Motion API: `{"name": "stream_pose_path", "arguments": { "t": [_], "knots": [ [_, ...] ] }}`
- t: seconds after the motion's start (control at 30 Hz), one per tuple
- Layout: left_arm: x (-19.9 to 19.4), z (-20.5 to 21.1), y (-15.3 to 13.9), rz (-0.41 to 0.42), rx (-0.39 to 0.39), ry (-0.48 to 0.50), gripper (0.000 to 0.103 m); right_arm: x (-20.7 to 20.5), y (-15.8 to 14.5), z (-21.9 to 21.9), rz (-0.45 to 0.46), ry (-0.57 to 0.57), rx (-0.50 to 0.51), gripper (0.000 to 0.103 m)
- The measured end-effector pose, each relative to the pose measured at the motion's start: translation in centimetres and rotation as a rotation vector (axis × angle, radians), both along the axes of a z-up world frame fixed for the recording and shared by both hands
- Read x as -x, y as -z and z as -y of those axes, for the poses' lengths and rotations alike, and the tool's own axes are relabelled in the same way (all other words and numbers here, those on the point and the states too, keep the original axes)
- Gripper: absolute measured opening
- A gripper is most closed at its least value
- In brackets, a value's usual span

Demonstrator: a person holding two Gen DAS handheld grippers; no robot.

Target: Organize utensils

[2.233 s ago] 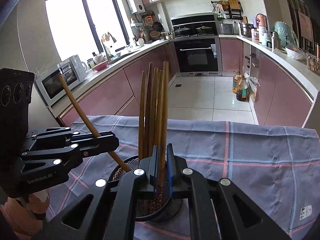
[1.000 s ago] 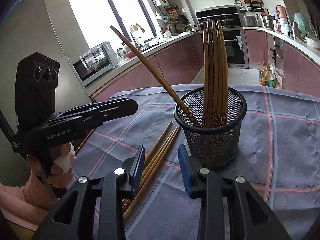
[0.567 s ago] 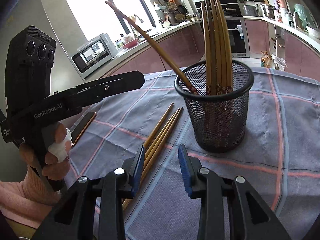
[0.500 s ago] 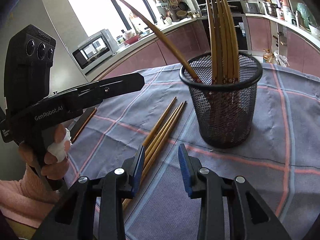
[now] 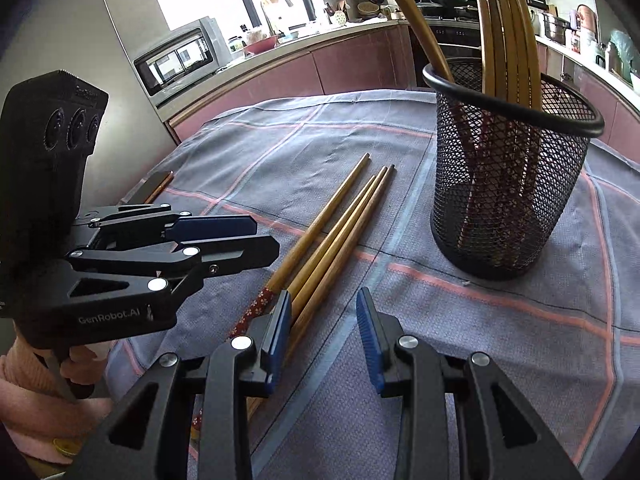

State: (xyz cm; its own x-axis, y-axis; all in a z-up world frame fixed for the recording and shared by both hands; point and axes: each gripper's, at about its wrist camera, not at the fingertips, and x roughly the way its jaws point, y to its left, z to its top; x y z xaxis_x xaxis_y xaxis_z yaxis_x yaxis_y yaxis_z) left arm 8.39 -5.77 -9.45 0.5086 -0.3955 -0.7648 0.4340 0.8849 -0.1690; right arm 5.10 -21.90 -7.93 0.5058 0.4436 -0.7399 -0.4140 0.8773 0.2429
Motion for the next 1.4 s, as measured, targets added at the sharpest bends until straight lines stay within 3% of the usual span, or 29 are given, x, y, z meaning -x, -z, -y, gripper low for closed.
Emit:
{"name": "stream_pose_path", "arguments": {
  "t": [0.47, 0.7, 0.97, 1.1, 1.23, 1.4],
  "knots": [
    [1.1, 0.9, 1.2, -0.007, -0.061, 0.02, 0.03, 0.0, 0.0, 0.0, 0.014, 0.023, 0.074, 0.031],
    [1.2, 0.7, 1.2, -0.012, -0.054, 0.012, 0.028, 0.0, -0.1, 0.6, 0.007, 0.039, 0.09, 0.031],
    [-0.5, 1.4, 1.3, 0.002, -0.096, 0.0, 0.028, -1.6, 0.1, -0.4, 0.02, 0.049, 0.132, 0.03],
    [-1.3, 1.9, 1.3, 0.007, -0.11, 0.0, 0.026, -2.5, 0.2, -0.5, 0.026, 0.063, 0.133, 0.024],
    [-1.8, 2.0, 1.4, 0.006, -0.105, -0.023, 0.013, -2.7, 0.2, 0.1, 0.016, 0.082, 0.099, 0.012],
    [-1.5, 1.6, 1.3, 0.001, -0.079, -0.055, 0.008, -2.6, 0.3, 1.3, -0.011, 0.116, 0.025, 0.007]
  ]
}}
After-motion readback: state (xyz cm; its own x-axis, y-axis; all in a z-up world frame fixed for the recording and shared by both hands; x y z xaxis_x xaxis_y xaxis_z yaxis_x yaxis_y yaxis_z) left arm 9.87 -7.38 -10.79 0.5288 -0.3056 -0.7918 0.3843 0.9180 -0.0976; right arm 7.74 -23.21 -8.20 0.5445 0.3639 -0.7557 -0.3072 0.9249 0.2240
